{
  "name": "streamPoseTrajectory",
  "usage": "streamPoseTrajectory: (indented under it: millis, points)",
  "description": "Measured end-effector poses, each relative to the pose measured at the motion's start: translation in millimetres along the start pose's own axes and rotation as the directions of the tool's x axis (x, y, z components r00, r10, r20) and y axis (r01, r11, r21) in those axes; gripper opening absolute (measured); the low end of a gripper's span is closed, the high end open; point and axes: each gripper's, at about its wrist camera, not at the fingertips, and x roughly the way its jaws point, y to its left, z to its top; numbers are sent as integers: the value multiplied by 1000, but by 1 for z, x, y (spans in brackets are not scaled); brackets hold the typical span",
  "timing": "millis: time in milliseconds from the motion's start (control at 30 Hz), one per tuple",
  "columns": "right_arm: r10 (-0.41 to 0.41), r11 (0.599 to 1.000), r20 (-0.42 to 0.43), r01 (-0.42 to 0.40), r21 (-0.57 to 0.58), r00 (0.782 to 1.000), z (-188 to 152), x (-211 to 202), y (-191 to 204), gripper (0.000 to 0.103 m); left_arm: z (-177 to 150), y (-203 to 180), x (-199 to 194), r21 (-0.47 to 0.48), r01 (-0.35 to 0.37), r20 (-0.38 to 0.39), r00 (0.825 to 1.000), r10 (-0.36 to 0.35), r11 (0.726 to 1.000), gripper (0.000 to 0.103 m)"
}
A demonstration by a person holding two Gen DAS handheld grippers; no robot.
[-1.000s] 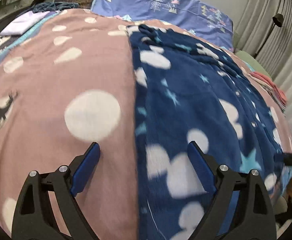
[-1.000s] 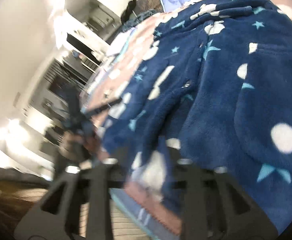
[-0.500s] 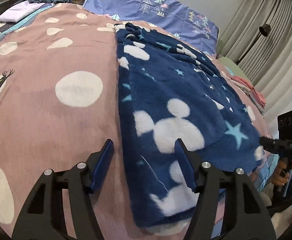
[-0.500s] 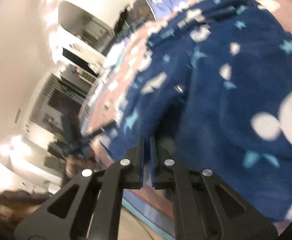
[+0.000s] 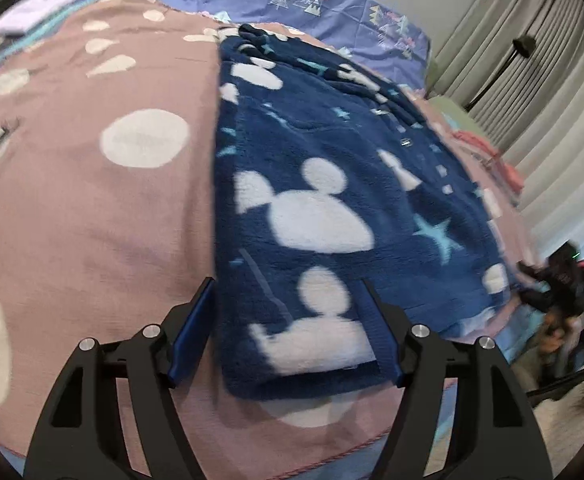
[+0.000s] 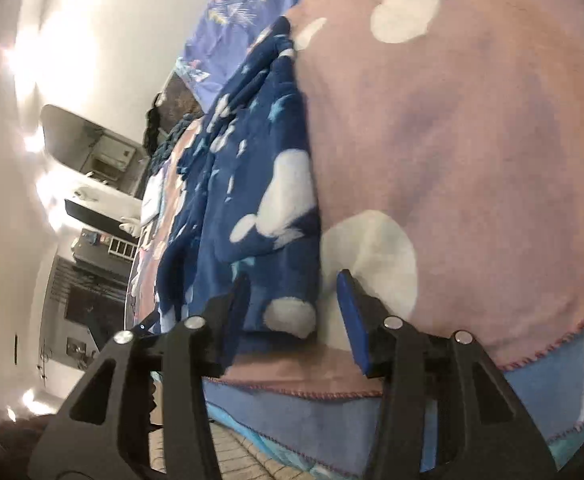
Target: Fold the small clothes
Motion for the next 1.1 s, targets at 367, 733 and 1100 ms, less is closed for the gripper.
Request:
streamPoseTrajectory:
  millis: [367, 733, 1100]
  points:
    - [80, 996, -117, -84, -30, 990, 16, 20, 15, 55, -3, 0, 3, -73, 109, 4, 994, -109, 991, 57]
    - [319, 947, 132, -309, -89, 939, 41, -44, 65, 12, 49, -47, -73, 51, 119, 260, 957, -128, 992, 9]
    - [438, 864, 276, -315, -393, 856, 8, -160, 133, 12, 30, -109, -179, 200, 117, 455, 868, -198, 973, 9]
